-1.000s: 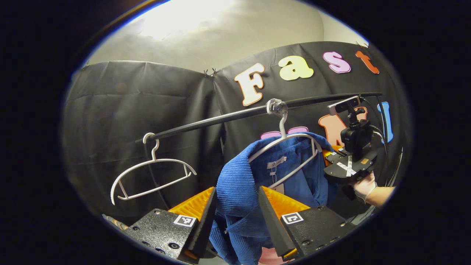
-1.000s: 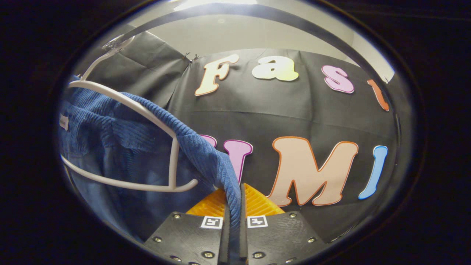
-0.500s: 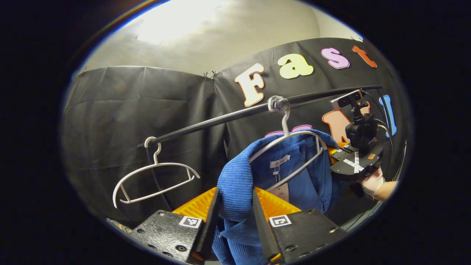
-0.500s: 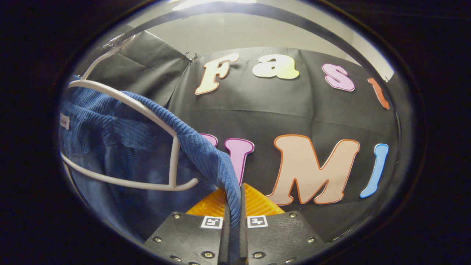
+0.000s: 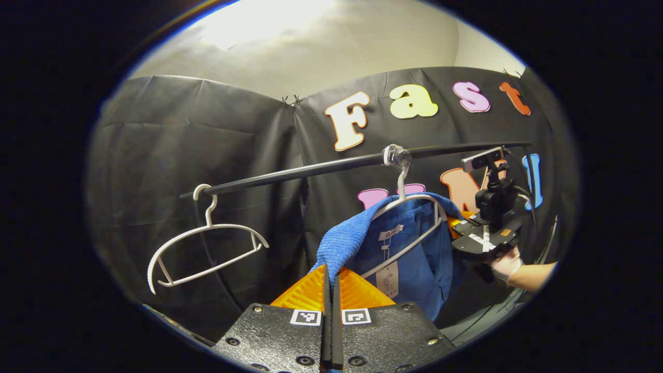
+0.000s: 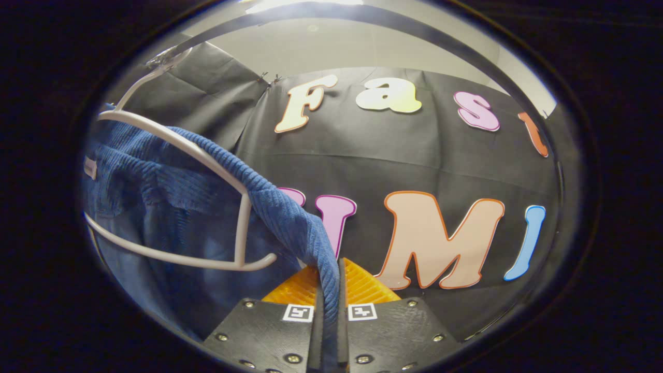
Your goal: Grasp the clothes on the hanger with both hands and then place them into the laundry hamper below.
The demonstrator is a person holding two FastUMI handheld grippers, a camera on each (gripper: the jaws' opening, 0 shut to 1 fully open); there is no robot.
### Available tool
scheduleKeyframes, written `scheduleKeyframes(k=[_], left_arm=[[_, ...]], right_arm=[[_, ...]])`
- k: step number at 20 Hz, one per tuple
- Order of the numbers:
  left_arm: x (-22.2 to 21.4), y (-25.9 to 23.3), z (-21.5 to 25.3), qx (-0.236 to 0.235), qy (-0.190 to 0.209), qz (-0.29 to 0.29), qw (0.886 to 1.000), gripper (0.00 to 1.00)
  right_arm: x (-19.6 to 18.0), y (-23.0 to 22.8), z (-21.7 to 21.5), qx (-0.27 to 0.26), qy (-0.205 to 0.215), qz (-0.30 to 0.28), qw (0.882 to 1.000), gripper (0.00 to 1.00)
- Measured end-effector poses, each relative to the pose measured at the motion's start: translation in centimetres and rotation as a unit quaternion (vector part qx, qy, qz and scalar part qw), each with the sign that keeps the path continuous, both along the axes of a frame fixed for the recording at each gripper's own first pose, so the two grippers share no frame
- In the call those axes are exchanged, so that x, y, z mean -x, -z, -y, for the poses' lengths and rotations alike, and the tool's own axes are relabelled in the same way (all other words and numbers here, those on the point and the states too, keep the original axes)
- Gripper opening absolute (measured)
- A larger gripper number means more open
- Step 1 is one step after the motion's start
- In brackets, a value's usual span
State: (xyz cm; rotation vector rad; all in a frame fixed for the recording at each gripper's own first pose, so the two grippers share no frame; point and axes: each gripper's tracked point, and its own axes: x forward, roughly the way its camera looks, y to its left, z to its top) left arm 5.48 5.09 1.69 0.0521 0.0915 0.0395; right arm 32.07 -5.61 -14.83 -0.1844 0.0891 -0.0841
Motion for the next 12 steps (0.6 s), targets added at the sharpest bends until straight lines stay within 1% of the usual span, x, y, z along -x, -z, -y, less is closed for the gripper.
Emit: scheduleKeyframes(k=[3, 5, 8, 9, 10, 12], left_arm=[[0.4, -0.8, -0.4, 0.045, 0.036, -0.016, 0.998, 0.01], [0.5, -1.8, -1.4, 0.054, 0.053, -0.019, 0.997, 0.02], [0.4, -3.4, -2.7, 0.05, 0.072, -0.02, 0.996, 0.0], [0.4, -3.5, -2.9, 0.045, 0.082, -0.027, 0.995, 0.0], [0.4, -3.6, -3.0, 0.038, 0.091, -0.034, 0.995, 0.0], [0.3, -3.8, -3.4, 0.016, 0.107, -0.042, 0.993, 0.0]], right_arm=[[-0.1, -0.2, -0.2, -0.005, 0.004, 0.001, 1.0, 0.1], [-0.1, -0.2, -0.2, -0.007, 0.008, 0.003, 1.0, 0.08], [0.4, -0.6, -0.7, -0.013, 0.008, 0.006, 1.0, 0.08], [0.5, -0.7, -0.8, -0.014, 0.008, 0.005, 1.0, 0.1], [0.5, -0.6, -0.9, -0.015, 0.007, 0.005, 1.0, 0.08], [0.7, -0.7, -1.0, -0.014, 0.005, 0.005, 1.0, 0.08]])
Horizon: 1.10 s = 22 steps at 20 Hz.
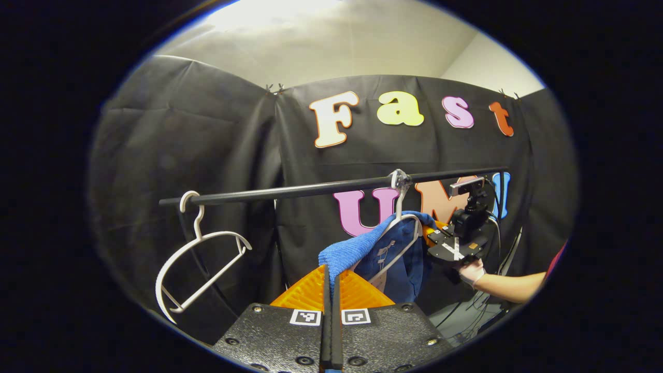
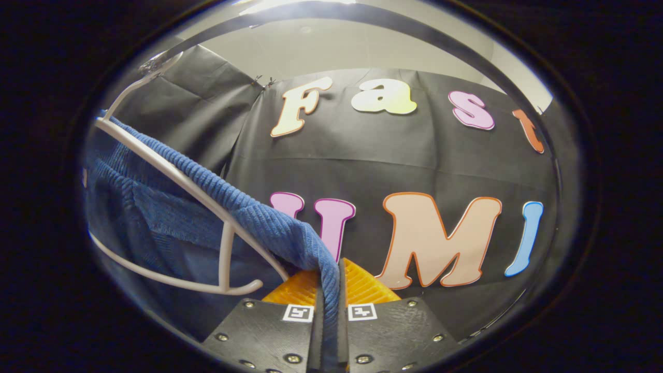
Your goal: Grasp the clothes on the hanger with both hands and then place them into the laundry hamper below.
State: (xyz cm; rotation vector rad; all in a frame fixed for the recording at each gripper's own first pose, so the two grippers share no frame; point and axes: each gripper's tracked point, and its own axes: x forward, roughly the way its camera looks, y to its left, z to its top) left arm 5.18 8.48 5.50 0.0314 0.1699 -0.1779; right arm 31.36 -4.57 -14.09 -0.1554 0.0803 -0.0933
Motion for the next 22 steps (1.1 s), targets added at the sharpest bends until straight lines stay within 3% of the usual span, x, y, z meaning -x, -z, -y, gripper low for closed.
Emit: scheduleKeyframes(k=[3, 8, 13, 22], left_arm=[[0.0, 0.9, -0.9, -0.029, 0.023, -0.025, 0.999, 0.0], [0.0, 1.8, -1.6, -0.036, 0.057, -0.055, 0.996, 0.01], [-0.4, 2.6, -3.5, -0.1, 0.069, -0.062, 0.991, 0.0], [-2.3, 3.4, -6.5, -0.132, 0.071, -0.046, 0.988, 0.0]], right_arm=[[0.1, -0.1, -0.1, 0.003, -0.002, 0.002, 1.0, 0.08], [0.2, -0.3, -0.3, 0.002, -0.003, 0.005, 1.0, 0.1], [0.9, -1.0, -0.8, 0.005, -0.011, 0.009, 1.0, 0.1], [2.8, -1.9, -0.6, 0.01, -0.015, 0.012, 1.0, 0.1]])
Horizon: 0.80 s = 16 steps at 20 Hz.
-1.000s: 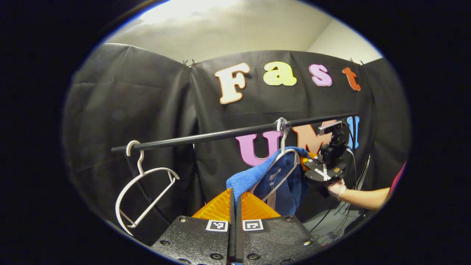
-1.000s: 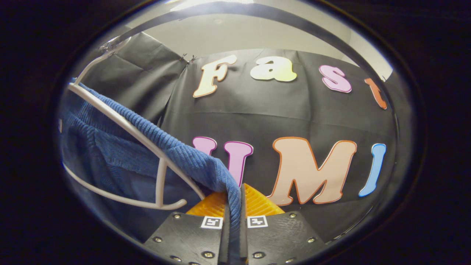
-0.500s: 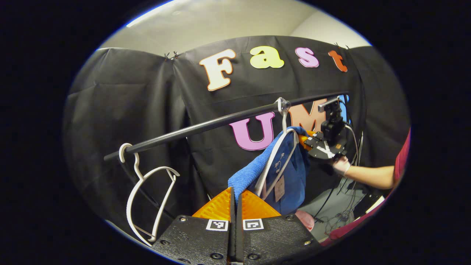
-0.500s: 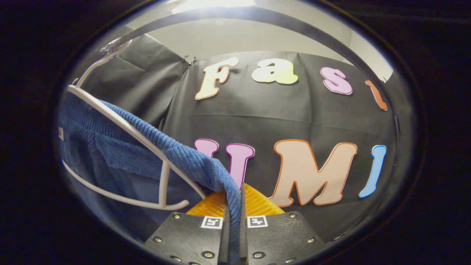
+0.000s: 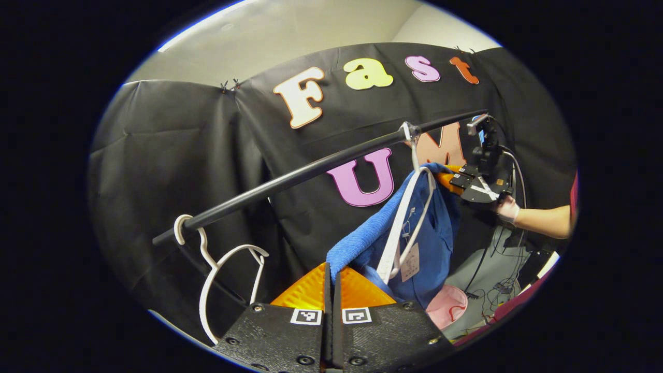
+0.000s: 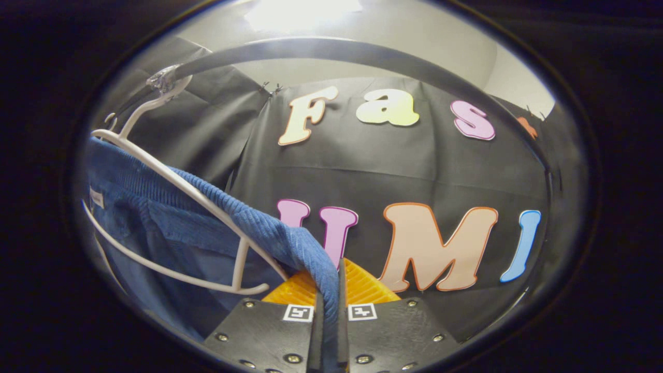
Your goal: Grasp the clothes on the hanger with both hands and then place them into the laundry hamper below.
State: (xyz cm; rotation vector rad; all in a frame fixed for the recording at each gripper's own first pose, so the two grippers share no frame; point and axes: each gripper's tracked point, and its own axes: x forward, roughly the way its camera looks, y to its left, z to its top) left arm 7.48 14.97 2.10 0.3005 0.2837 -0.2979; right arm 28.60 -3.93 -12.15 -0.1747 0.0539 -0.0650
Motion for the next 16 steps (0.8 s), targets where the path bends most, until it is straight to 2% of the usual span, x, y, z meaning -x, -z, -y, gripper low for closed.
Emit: scheduleKeyframes(k=[4, 7, 10, 13, 16], left_arm=[[-1.4, 0.5, -1.1, -0.008, -0.01, 0.015, 1.0, 0.01], [-2.0, 1.3, -1.0, 0.007, -0.018, 0.018, 1.0, 0.0], [-3.8, 2.8, -2.2, 0.005, -0.044, 0.018, 0.999, 0.0], [-4.7, 5.8, -2.4, 0.046, -0.063, -0.012, 0.997, 0.0], [-5.2, 7.0, -2.2, 0.056, -0.06, -0.004, 0.997, 0.01]], right_arm=[[0.6, 0.3, -0.4, 0.009, -0.002, -0.004, 1.0, 0.1], [0.8, 0.8, -0.3, 0.01, 0.001, -0.01, 1.0, 0.1], [0.7, 0.7, -0.2, 0.009, 0.001, -0.011, 1.0, 0.1], [0.8, 1.0, -0.6, 0.014, -0.001, -0.012, 1.0, 0.1], [0.8, 1.6, -0.4, 0.015, 0.001, -0.015, 1.0, 0.1]])
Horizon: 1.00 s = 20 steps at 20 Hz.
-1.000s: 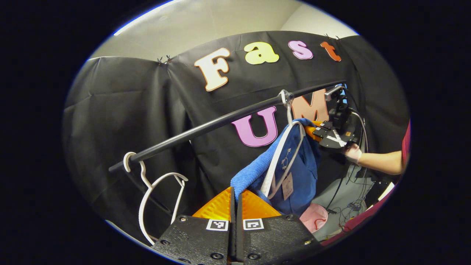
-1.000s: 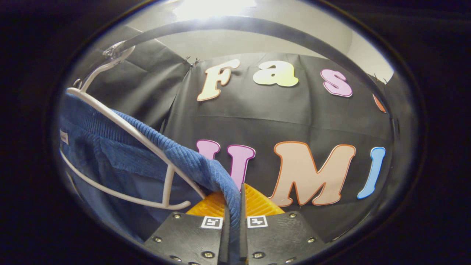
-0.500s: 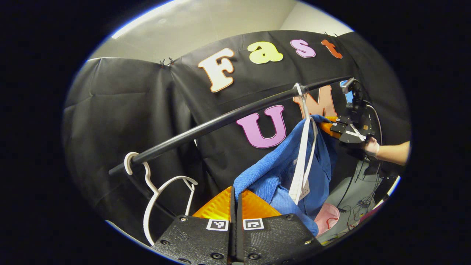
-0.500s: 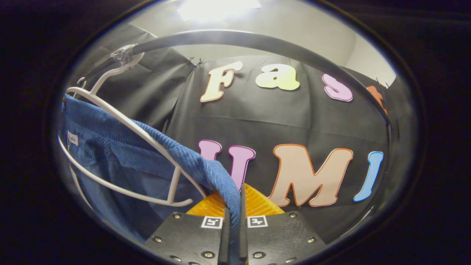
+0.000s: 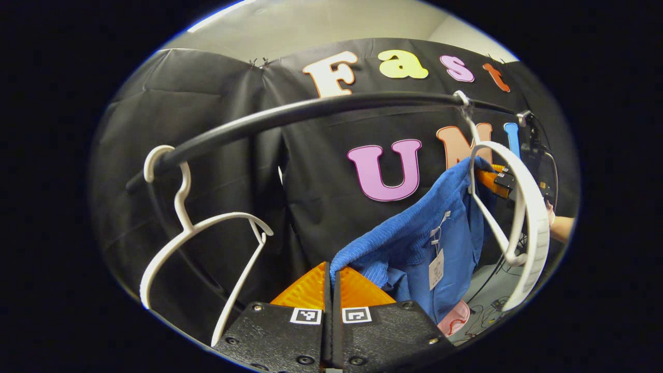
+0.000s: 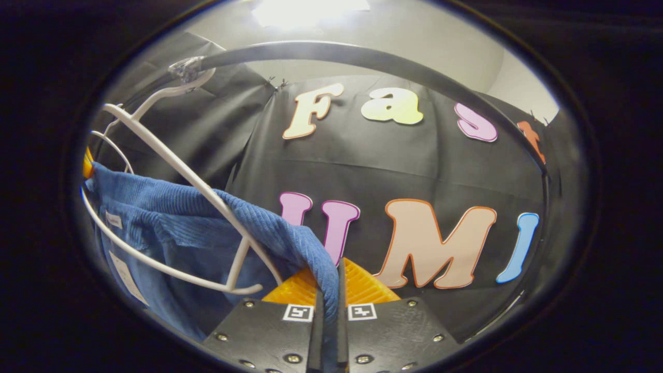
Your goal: Grasp the clothes on the hanger with both hands and then place them into the laundry hamper below.
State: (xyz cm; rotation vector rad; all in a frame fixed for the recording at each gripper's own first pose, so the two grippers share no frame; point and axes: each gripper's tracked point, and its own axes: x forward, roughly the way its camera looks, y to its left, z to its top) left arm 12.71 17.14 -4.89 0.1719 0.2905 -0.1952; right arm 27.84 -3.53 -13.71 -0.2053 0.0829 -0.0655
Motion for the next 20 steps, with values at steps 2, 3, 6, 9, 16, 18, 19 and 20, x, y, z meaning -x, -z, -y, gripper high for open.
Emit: scheduleKeyframes(k=[2, 3, 6, 9, 16, 18, 19, 20], left_arm=[[-0.3, 0.3, 0.5, 0.001, 0.005, 0.015, 1.0, 0.01], [-0.2, 0.5, 0.9, 0.009, 0.01, 0.022, 1.0, 0.01], [-0.4, 0.3, 2.1, 0.067, 0.024, 0.038, 0.997, 0.0], [0.4, 0.6, 2.6, 0.106, 0.036, 0.05, 0.992, 0.01], [1.5, 2.8, 3.7, 0.132, 0.05, 0.043, 0.989, 0.01], [2.0, 3.6, 3.8, 0.138, 0.046, 0.039, 0.989, 0.0], [2.4, 4.0, 3.9, 0.144, 0.043, 0.034, 0.988, 0.0], [2.8, 4.5, 4.1, 0.151, 0.041, 0.029, 0.987, 0.0]], right_arm=[[-0.3, 0.3, 0.5, 0.003, 0.008, -0.003, 1.0, 0.1], [-0.5, 0.6, 0.7, 0.005, 0.014, -0.004, 1.0, 0.1], [-1.2, 1.9, 1.8, -0.004, 0.033, -0.021, 0.999, 0.1], [-1.3, 3.2, 1.9, -0.035, 0.037, -0.039, 0.998, 0.1], [-1.1, 6.6, 2.5, -0.071, 0.05, -0.085, 0.993, 0.1], [-0.4, 7.5, 2.5, -0.074, 0.051, -0.097, 0.991, 0.1], [-0.1, 8.0, 2.6, -0.072, 0.053, -0.102, 0.991, 0.1], [0.4, 8.5, 2.6, -0.073, 0.054, -0.108, 0.99, 0.1]])
